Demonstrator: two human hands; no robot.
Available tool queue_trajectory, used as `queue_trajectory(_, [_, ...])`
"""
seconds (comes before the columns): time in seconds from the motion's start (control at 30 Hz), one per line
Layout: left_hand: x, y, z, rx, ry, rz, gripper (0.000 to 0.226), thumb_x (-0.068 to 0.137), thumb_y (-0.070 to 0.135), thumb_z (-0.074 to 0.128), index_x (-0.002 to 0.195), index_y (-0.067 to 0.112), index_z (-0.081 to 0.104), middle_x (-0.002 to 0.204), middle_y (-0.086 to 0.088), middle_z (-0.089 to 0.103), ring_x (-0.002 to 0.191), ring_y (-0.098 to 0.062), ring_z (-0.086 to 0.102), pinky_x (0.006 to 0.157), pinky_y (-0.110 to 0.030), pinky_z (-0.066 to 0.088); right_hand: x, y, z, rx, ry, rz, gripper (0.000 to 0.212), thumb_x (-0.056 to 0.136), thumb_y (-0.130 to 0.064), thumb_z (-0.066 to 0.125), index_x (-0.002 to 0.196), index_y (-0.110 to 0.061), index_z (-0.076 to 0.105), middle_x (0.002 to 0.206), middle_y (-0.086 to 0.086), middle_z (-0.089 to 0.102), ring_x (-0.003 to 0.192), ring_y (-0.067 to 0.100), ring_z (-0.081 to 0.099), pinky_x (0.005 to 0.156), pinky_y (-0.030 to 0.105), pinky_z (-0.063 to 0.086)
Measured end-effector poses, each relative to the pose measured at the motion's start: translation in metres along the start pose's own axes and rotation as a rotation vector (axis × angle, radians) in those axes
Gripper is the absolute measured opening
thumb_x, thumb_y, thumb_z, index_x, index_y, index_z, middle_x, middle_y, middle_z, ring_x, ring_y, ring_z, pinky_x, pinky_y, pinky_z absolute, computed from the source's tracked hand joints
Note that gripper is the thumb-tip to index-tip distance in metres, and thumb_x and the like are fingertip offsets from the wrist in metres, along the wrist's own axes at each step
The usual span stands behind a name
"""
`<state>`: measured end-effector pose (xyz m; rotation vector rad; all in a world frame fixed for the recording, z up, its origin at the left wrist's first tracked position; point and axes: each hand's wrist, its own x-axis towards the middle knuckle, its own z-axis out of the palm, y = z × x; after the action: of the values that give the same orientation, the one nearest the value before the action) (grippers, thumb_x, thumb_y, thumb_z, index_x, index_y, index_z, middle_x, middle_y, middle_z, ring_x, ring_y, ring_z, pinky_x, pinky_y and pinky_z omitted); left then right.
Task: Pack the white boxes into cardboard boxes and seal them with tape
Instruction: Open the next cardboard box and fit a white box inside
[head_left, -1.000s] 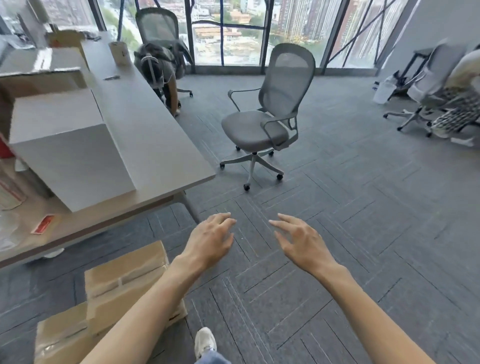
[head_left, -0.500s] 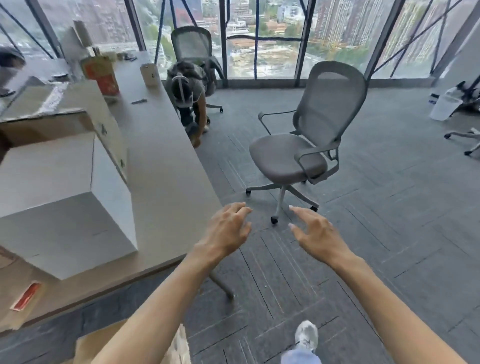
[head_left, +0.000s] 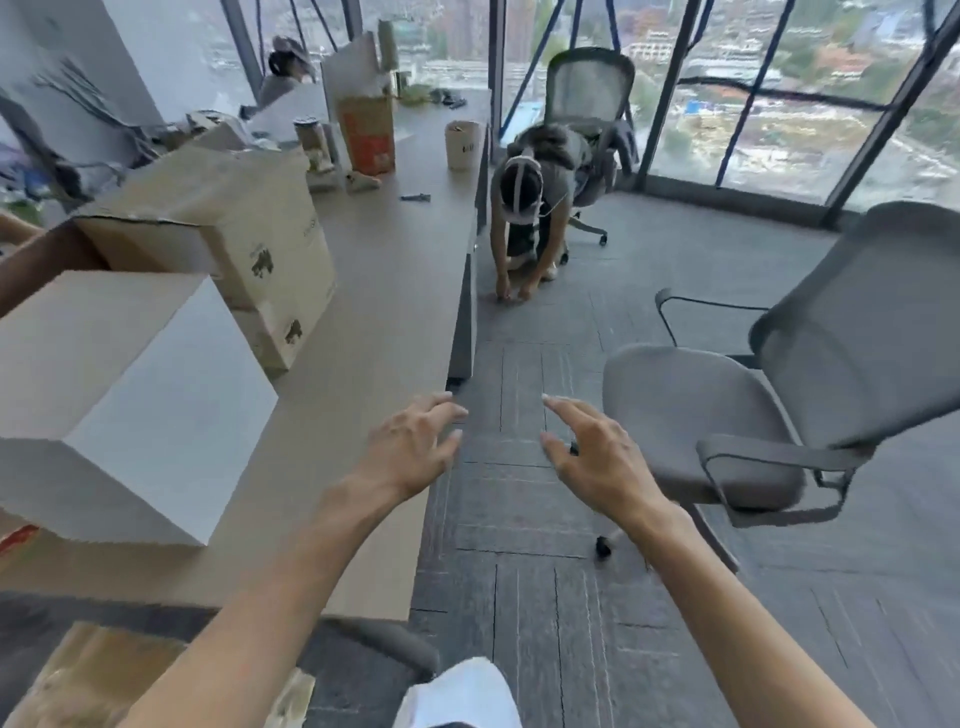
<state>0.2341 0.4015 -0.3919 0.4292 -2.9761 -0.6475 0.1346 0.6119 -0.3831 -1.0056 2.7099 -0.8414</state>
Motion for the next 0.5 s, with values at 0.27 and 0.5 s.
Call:
queue_trajectory(0.27, [0.148, -0.041, 0.017, 0.005, 0.097, -0.163, 0.040, 0.101, 0.033, 0.041, 0.139, 0.024, 0.046, 0.150, 0.009, 0.039, 0.138, -0.014, 0.036, 0.103, -0.035, 0.039, 0.182, 0.062, 0.002, -0.098, -0.148, -0.124, 0.053, 0.099, -0.033, 0.053, 0.149, -0.021, 0.040, 0.151, -0.003, 0.043, 0.138, 0.016, 0.041, 0.111, 0.029, 0.033])
queue_trajectory(0.5, [0.231, -0.114, 0.000, -0.069, 0.086, -0.488, 0.057, 0.097, 0.049, 0.035, 0.149, 0.030, 0.026, 0.145, -0.002, 0.048, 0.124, -0.026, 0.053, 0.096, -0.039, 0.047, 0.348, 0.050, 0.019, -0.164, -0.309, -0.288, 0.054, 0.101, -0.037, 0.049, 0.152, -0.026, 0.034, 0.158, -0.004, 0.033, 0.143, 0.015, 0.034, 0.114, 0.031, 0.029])
